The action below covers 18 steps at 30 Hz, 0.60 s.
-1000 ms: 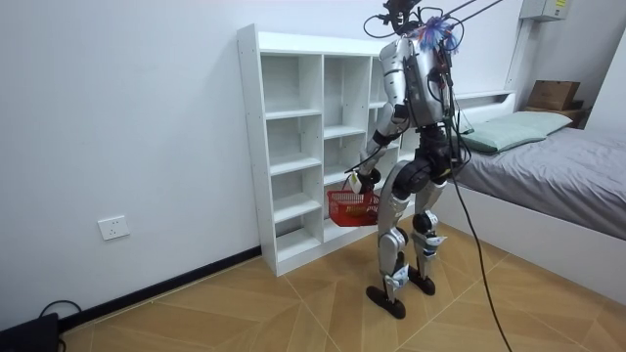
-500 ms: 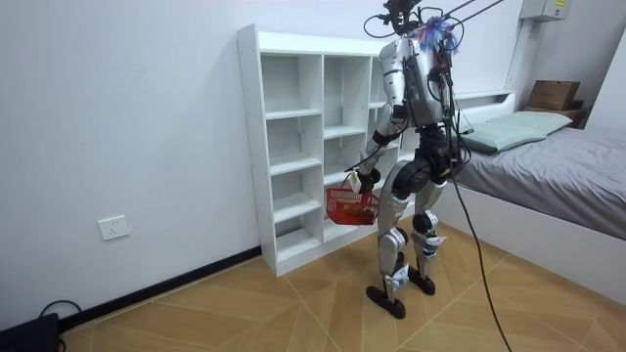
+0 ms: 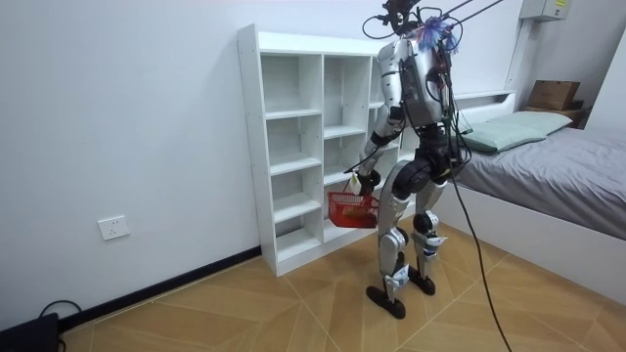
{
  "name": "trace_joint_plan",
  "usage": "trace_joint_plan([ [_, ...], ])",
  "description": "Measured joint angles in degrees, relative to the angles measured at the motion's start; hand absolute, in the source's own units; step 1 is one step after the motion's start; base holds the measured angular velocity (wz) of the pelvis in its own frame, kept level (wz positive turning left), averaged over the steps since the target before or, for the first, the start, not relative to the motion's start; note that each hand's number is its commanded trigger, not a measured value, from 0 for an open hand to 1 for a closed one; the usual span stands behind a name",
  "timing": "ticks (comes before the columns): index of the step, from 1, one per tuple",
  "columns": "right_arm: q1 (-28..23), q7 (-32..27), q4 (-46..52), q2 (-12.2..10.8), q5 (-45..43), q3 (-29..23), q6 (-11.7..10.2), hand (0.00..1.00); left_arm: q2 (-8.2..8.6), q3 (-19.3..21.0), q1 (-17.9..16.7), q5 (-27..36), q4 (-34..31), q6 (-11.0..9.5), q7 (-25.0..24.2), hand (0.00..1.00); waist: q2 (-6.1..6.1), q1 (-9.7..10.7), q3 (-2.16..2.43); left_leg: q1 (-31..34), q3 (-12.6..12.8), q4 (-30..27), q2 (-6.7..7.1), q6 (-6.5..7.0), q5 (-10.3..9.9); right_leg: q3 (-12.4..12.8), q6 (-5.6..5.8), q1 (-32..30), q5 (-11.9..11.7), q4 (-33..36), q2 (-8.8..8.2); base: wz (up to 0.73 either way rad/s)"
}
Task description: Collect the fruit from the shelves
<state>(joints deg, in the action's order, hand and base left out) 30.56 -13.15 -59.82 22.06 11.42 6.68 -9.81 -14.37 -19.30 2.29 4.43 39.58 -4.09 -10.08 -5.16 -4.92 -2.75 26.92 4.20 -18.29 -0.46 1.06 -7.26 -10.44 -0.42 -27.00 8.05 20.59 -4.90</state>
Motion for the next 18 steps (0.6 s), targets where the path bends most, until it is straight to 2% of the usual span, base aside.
trace_joint_plan([
  [5,-0.01,0.14,-0.10,0.00,0.06,0.00,0.02,0.00,-0.03,-0.04,0.28,0.00,0.02,0.00,0.56,1.00,-0.01,-0.01,0.00,-0.06,0.05,-0.02,-0.01,0.02,0.02,0.15,0.01,0.01,-0.09,0.00,0.03,0.00],
  [10,0.13,0.73,-0.21,0.00,3.97,-0.06,0.16,0.00,-0.02,-0.03,0.48,0.01,0.87,0.01,0.39,1.00,0.00,-0.04,0.00,-0.32,0.26,-0.02,-0.22,0.02,0.02,0.81,0.04,0.39,-0.35,-0.39,0.37,-0.02],
  [12,0.13,1.35,-0.21,0.01,5.18,-0.36,1.06,0.00,-0.12,-0.03,0.39,0.02,1.04,0.31,0.34,1.00,-0.02,0.06,0.01,-0.66,0.27,-0.02,-0.37,0.02,0.02,0.85,0.04,0.98,-0.55,-0.95,0.55,0.00],
  [18,0.15,1.80,-0.21,0.00,6.39,-0.61,1.19,0.00,-0.11,-0.02,0.51,0.02,1.05,0.41,0.28,1.00,-0.03,-0.09,0.02,-0.65,0.31,-0.11,-0.48,-0.02,0.05,1.01,0.00,0.99,-0.70,-1.00,0.70,0.00],
])
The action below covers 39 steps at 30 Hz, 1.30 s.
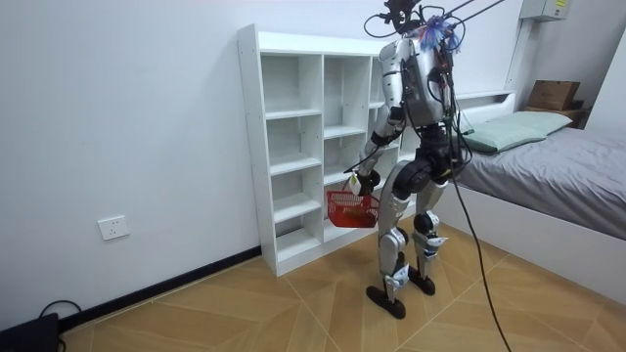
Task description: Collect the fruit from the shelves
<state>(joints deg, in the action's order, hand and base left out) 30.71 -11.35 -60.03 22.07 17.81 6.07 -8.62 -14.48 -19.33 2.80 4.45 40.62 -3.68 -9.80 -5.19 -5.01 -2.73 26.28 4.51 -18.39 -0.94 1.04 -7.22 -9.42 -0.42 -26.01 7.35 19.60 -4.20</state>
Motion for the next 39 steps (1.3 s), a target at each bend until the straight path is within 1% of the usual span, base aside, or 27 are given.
trace_joint_plan([
  [6,0.04,0.31,0.09,-0.01,-0.16,0.02,-0.04,0.00,-0.01,-0.01,-0.01,-0.10,-0.01,0.02,0.03,1.00,-0.01,-0.04,0.00,0.03,0.00,0.13,-0.21,-0.22,0.14,-0.08,-0.19,-0.02,-0.11,-0.19,0.27,0.00],
  [13,0.13,0.33,0.01,-0.08,-0.69,0.03,0.00,0.00,0.00,-0.16,-0.05,-0.05,0.00,0.01,0.09,1.00,-0.03,0.00,-0.02,0.02,-0.02,0.04,-0.18,-0.22,0.18,-0.35,-0.22,-0.03,-0.13,-0.07,0.18,0.00],
  [16,0.13,0.15,0.03,-0.10,-2.60,0.07,0.05,0.00,0.06,-0.16,-0.08,-0.03,-0.02,0.01,0.23,1.00,-0.03,-0.06,-0.02,0.04,0.00,0.02,-0.19,-0.23,0.19,-0.33,-0.22,-0.03,-0.13,-0.08,0.18,0.00],
  [19,0.12,-0.75,0.03,-0.18,-4.98,0.92,0.14,0.00,0.31,-0.16,-0.08,0.02,-0.03,0.01,0.46,1.00,-0.02,-0.11,-0.03,0.06,0.04,0.05,-0.19,-0.23,0.19,-0.24,-0.21,-0.06,-0.13,-0.08,0.17,0.00],
  [21,0.12,-1.75,0.03,-0.23,-5.26,1.67,0.15,0.00,0.53,-0.16,-0.05,0.10,-0.05,0.01,0.59,1.00,-0.02,-0.14,-0.03,0.07,0.04,0.10,-0.19,-0.23,0.18,-0.22,-0.21,-0.08,-0.12,-0.08,0.17,0.00],
  [31,0.15,-3.59,0.21,-0.41,-5.27,1.82,-0.02,0.00,0.59,-1.33,0.15,0.50,-1.23,0.00,0.54,1.00,0.06,-0.35,-0.02,0.56,0.02,0.12,-0.17,-0.22,0.18,-0.21,-0.20,-0.54,-0.12,-0.06,0.11,0.00],
  [39,0.15,-6.25,0.16,-0.41,-5.23,2.75,-0.02,0.00,0.67,-1.38,0.57,0.52,-1.31,0.00,0.51,1.00,0.20,-1.56,0.01,0.74,0.10,0.31,-0.19,-0.22,0.19,-0.28,-0.24,-0.87,-0.15,-0.05,0.16,0.00],
])
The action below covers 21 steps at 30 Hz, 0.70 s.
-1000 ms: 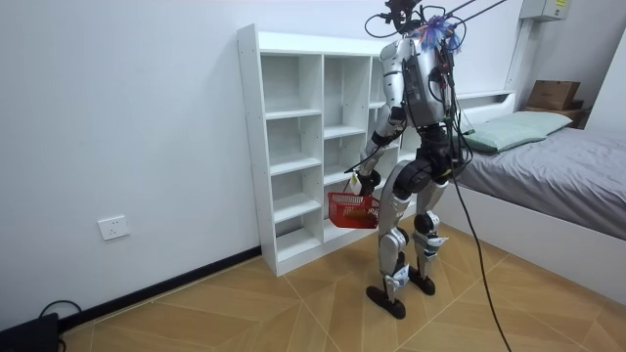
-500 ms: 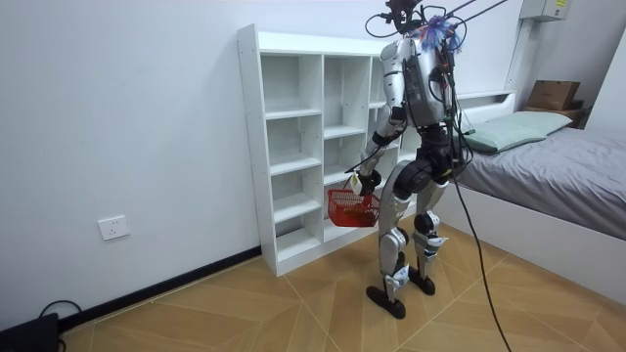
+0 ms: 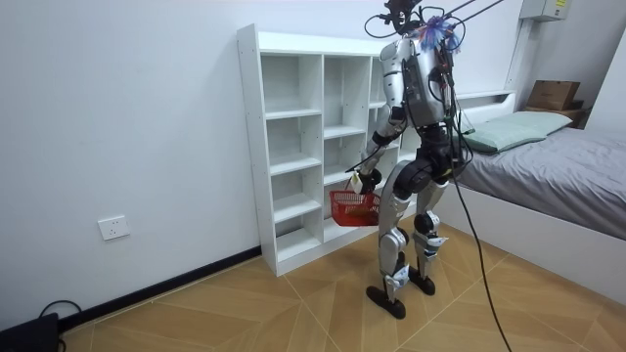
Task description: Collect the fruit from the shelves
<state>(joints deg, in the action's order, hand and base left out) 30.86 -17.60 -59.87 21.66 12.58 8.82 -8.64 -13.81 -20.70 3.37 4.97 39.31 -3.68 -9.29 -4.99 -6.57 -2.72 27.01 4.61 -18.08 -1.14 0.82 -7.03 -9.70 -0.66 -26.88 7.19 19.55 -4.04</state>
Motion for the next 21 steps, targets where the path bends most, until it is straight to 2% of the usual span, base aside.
trace_joint_plan([
  [6,0.01,-0.67,0.05,0.00,0.02,0.24,-0.04,0.00,0.11,0.02,0.08,0.03,0.00,0.00,0.01,1.00,0.12,-0.12,0.06,0.20,-0.02,0.04,0.01,0.01,0.02,-0.05,0.00,-0.21,-0.01,0.04,-0.01,0.00],
  [17,0.47,-2.63,0.05,0.00,0.13,0.19,-0.04,0.00,1.93,0.01,0.60,0.13,0.02,0.01,-0.01,1.00,0.89,-0.88,-0.01,0.17,-0.01,0.09,-0.08,-0.13,0.13,-0.03,-0.17,-0.34,-0.11,0.23,0.06,0.00],
  [18,0.49,-2.83,0.05,0.00,0.14,0.19,-0.04,0.36,1.93,0.00,0.59,0.14,0.04,0.01,-0.01,1.00,0.93,-0.91,-0.03,0.16,-0.01,0.15,-0.08,-0.14,0.18,-0.04,-0.18,-0.35,-0.12,0.23,0.05,0.00],
  [19,0.50,-2.88,0.06,0.00,0.14,0.19,-0.04,0.49,1.92,-0.01,0.59,0.13,0.04,0.01,-0.01,1.00,0.94,-0.94,-0.03,0.16,-0.01,0.18,-0.08,-0.15,0.19,-0.03,-0.18,-0.36,-0.12,0.23,0.05,0.00],
  [20,0.52,-2.96,0.07,0.00,0.14,0.19,-0.04,0.79,1.92,-0.01,0.59,0.14,0.06,0.01,-0.01,1.00,0.95,-0.98,-0.04,0.16,0.00,0.24,-0.07,-0.15,0.22,-0.01,-0.18,-0.37,-0.12,0.23,0.04,0.00],
  [21,0.59,-3.05,0.07,0.00,0.15,0.19,-0.03,1.00,1.92,-0.01,0.59,0.13,0.11,0.01,-0.01,1.00,0.96,-0.99,-0.05,0.16,0.00,0.30,-0.05,-0.13,0.26,0.01,-0.18,-0.39,-0.12,0.21,0.03,0.00],
])
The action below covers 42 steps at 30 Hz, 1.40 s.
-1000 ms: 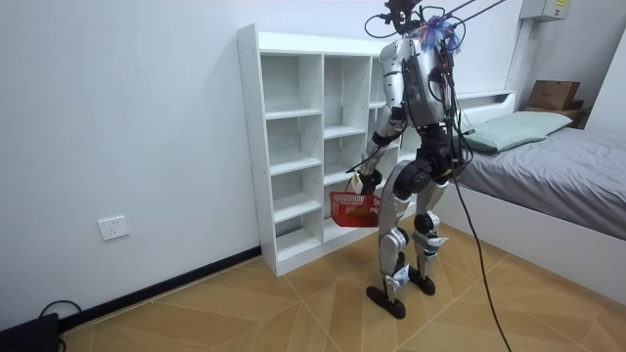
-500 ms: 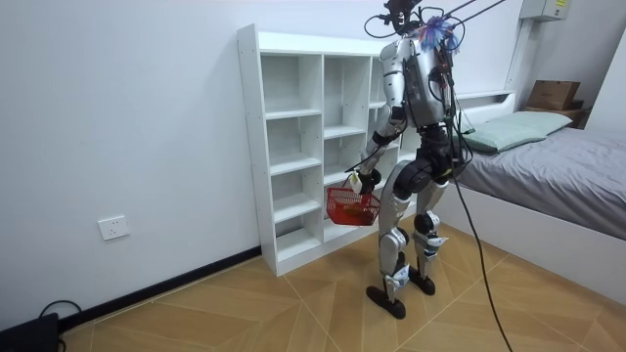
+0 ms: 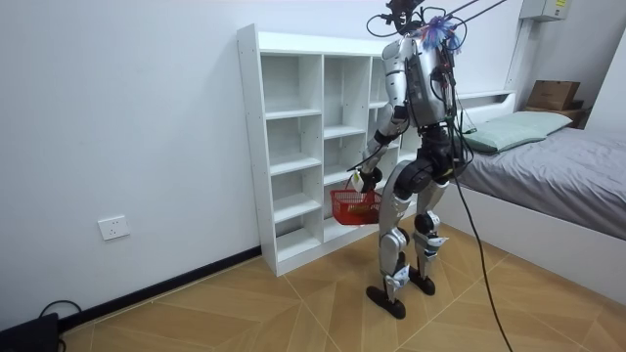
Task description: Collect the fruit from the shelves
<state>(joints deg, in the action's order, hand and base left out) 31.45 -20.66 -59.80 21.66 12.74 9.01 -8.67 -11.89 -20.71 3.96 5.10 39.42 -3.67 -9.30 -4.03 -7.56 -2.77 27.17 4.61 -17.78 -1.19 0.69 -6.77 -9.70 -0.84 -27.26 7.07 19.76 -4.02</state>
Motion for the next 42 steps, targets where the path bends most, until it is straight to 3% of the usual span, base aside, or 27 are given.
trace_joint_plan([
  [14,0.59,-3.48,1.99,0.46,-1.43,-1.78,0.08,1.00,0.15,0.03,-0.02,-0.03,0.02,0.02,0.05,1.00,1.13,0.11,0.05,0.02,0.27,0.50,-0.03,-0.02,0.05,0.33,0.00,-0.21,0.00,-0.28,0.11,0.00],
  [31,0.58,-1.62,3.33,-0.90,-1.64,-1.38,0.04,1.00,0.27,0.06,-0.09,-0.04,0.02,0.02,0.03,1.00,1.13,0.05,0.05,0.04,0.26,0.35,0.04,0.02,0.13,0.37,0.01,-0.19,0.01,-0.23,-0.01,0.00],
  [42,0.37,-0.01,3.64,-1.71,-1.82,-1.18,0.03,1.00,0.18,0.09,-0.04,-0.10,0.03,0.01,0.27,1.00,1.08,1.20,0.08,-0.09,0.22,-0.10,-0.01,0.02,0.13,0.32,0.01,0.13,0.00,-0.17,0.01,0.00],
])
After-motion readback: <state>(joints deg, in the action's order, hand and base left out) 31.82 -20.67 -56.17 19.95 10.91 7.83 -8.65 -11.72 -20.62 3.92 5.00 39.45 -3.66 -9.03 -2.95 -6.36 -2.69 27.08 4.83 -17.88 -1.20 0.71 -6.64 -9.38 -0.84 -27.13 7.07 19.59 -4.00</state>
